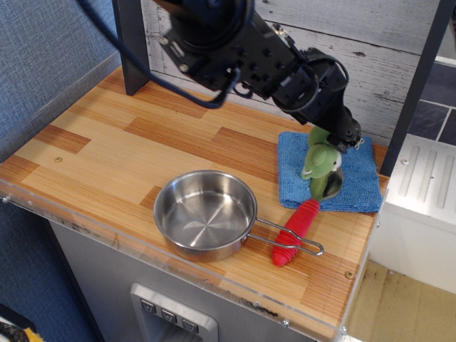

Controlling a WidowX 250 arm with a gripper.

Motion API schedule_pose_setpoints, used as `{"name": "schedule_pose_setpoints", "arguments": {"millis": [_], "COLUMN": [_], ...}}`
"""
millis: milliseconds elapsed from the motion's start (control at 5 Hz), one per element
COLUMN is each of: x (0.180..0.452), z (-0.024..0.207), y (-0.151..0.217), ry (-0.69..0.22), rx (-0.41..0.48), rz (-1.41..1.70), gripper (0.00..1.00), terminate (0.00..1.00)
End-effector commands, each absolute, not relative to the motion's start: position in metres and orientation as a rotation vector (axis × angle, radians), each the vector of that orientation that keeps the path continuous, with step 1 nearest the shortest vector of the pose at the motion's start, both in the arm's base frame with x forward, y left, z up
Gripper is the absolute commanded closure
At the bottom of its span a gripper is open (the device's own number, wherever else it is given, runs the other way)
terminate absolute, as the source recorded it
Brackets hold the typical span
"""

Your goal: Pick green toy from blue cloth and put it on the vessel

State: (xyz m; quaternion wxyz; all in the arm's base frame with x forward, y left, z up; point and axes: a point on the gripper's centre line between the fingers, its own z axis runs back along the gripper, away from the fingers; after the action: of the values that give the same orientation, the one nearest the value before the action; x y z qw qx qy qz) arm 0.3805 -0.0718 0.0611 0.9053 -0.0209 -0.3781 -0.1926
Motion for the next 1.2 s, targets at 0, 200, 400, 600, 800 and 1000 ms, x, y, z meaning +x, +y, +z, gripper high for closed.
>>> {"name": "schedule_pose_setpoints", "arguments": {"millis": [0, 200, 400, 600, 800, 1000], "x": [0.396, 0.396, 0.396, 0.392, 0.381, 0.363], "z": [0.062, 0.063, 0.071, 0.083, 0.107, 0.13], "y": [-0.074, -0.072, -0.071, -0.071, -0.071, -0.068], "ry": [-0.819, -0.818, -0.836, -0.85, -0.89, -0.868], "rx": [-0.033, -0.031, -0.044, -0.059, -0.047, -0.043], "rz": [-0.418, -0.415, -0.42, -0.429, -0.433, -0.425], "gripper": [1.0, 1.0, 1.0, 1.0, 1.0, 1.0], "terminate": [0.0, 0.0, 0.0, 0.0, 0.0, 0.0]}}
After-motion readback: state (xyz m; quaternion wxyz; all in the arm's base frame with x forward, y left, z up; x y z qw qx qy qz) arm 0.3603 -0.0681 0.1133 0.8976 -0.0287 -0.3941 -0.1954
